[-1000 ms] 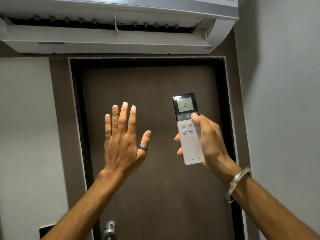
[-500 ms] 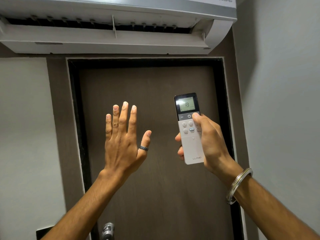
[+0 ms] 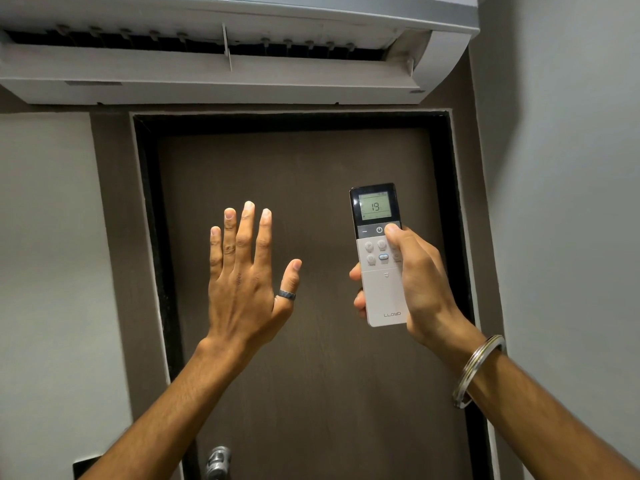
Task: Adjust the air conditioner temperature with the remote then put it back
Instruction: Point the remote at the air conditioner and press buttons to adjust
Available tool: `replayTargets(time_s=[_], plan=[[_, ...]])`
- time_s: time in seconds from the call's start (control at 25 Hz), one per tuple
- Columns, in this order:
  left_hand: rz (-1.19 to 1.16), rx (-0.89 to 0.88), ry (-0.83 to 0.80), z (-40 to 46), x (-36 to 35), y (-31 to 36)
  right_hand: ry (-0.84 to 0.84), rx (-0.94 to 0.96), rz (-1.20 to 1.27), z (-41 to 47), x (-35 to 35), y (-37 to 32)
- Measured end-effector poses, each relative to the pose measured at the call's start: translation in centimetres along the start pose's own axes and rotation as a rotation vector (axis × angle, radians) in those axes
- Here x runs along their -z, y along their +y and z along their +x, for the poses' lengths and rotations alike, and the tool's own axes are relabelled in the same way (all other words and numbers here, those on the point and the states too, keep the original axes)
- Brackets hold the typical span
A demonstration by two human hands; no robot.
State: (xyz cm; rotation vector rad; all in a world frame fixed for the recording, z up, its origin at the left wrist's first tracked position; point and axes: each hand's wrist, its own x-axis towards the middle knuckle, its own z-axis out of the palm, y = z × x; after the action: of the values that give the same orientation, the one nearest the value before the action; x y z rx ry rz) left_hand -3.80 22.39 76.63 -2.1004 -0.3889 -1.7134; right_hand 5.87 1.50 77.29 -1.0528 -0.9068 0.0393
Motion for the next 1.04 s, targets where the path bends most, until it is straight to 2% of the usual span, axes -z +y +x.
replayTargets(time_s=[0.48, 0.68, 0.8, 0.92, 1.04], plan=[[-0.020, -0.012, 0.010, 0.3, -1.0, -0.3, -0.024, 0.044, 0.019, 1.3, 0.0, 0.9], [-0.028, -0.010, 0.014, 0.2, -1.5, 0.0, -0.041, 0.000, 0.045, 1.4, 0.4, 1.2], [-0.047, -0.007, 0.004, -1.1, -2.3, 0.8, -0.028, -0.057, -0.047, 0.4, 1.2, 2.6], [-0.109, 0.025, -0.110, -6.5, -3.8, 2.9, 0.050, -0.182, -0.147, -3.0, 2.7, 7.3], [-0.192, 0.036, -0.360, -16.0, -5.4, 7.1, 0.184, -0.287, -0.403, -8.9, 5.2, 14.3]])
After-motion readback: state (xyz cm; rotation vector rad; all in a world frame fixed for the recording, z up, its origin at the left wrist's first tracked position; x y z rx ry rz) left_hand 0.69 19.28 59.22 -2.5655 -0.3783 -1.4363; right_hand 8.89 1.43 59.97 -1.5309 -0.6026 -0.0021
